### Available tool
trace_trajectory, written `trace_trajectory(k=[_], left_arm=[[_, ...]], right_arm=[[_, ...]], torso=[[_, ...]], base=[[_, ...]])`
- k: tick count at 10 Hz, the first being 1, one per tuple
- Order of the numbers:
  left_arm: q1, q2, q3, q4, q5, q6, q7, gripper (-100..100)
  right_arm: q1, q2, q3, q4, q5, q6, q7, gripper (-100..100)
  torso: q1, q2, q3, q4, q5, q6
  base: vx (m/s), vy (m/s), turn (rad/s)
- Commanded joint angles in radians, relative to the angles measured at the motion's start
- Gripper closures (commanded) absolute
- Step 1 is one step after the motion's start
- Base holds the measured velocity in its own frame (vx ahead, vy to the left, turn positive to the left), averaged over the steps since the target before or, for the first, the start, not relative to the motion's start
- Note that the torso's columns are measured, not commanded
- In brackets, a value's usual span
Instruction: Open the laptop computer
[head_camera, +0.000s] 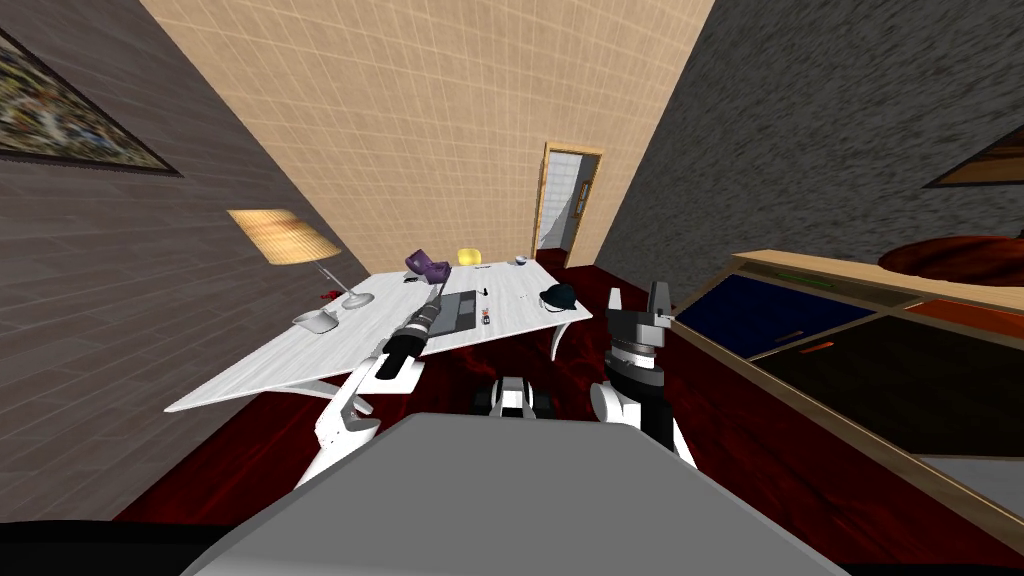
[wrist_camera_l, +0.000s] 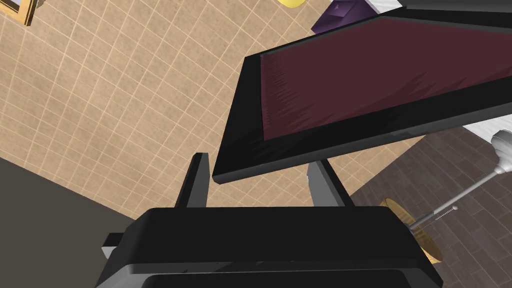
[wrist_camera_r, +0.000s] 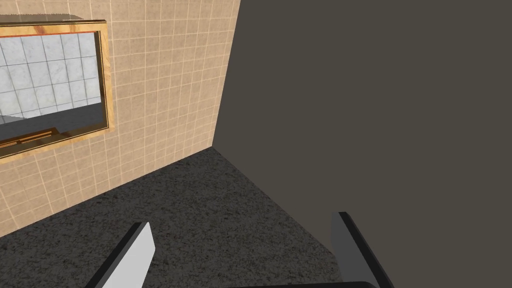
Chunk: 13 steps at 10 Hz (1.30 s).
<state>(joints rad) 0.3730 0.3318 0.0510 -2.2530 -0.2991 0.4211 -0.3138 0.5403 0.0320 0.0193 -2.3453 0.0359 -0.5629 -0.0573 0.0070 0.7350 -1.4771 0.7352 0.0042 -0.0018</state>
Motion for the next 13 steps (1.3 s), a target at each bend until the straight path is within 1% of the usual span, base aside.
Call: trace_trajectory(k=[1,2,3,5,6,8,9,11,12,13], left_arm=[[0.006,0.024,-0.001,0.049,-0.046,-0.024,-0.041,100],[0.007,0.034,-0.002,0.068,-0.064,-0.036,-0.056,100],[0.004,0.024,-0.003,0.056,-0.056,-0.033,-0.046,100],[-0.024,0.016,0.001,0.129,-0.115,-0.081,-0.080,100],[-0.024,0.016,0.001,0.138,-0.115,-0.081,-0.080,100],[-0.053,0.008,0.006,0.207,-0.172,-0.126,-0.111,100],[-0.053,0.008,0.006,0.219,-0.172,-0.126,-0.111,100],[-0.082,0.000,0.012,0.283,-0.229,-0.170,-0.142,100],[-0.058,0.020,0.004,0.205,-0.199,-0.104,-0.134,-100],[-0.058,0.020,0.004,0.202,-0.199,-0.103,-0.134,-100]], right_arm=[[0.000,0.000,0.000,0.000,0.000,0.000,0.000,0],[0.000,0.000,0.000,0.000,0.000,0.000,0.000,0],[0.000,0.000,0.000,0.000,0.000,0.000,0.000,0],[0.000,0.000,0.000,0.000,0.000,0.000,0.000,0],[0.000,0.000,0.000,0.000,0.000,0.000,0.000,0],[0.000,0.000,0.000,0.000,0.000,0.000,0.000,0],[0.000,0.000,0.000,0.000,0.000,0.000,0.000,0],[0.000,0.000,0.000,0.000,0.000,0.000,0.000,0],[0.000,0.000,0.000,0.000,0.000,0.000,0.000,0],[0.000,0.000,0.000,0.000,0.000,0.000,0.000,0]], torso=[[-0.001,-0.001,-0.001,0.000,0.000,0.001],[-0.003,-0.001,-0.001,0.000,-0.001,0.001],[-0.003,-0.001,-0.001,0.000,-0.002,0.001],[-0.001,0.002,0.001,0.002,-0.002,0.000],[-0.004,0.003,0.001,0.002,-0.003,0.000],[-0.004,0.002,0.001,0.002,-0.003,0.001],[-0.004,0.002,0.000,0.002,-0.003,0.001],[-0.003,0.001,0.000,0.002,-0.003,0.000],[-0.005,0.002,0.001,0.002,-0.003,0.000],[-0.004,0.003,0.001,0.002,-0.003,0.001]], base=[[0.010,-0.116,-0.027],[-0.003,-0.109,-0.020],[-0.006,-0.049,-0.007],[-0.010,-0.058,0.010],[-0.003,-0.063,0.018],[-0.014,-0.058,0.014],[-0.011,-0.055,0.003],[-0.009,-0.070,0.019],[-0.001,-0.029,-0.057],[0.016,0.025,-0.046]])
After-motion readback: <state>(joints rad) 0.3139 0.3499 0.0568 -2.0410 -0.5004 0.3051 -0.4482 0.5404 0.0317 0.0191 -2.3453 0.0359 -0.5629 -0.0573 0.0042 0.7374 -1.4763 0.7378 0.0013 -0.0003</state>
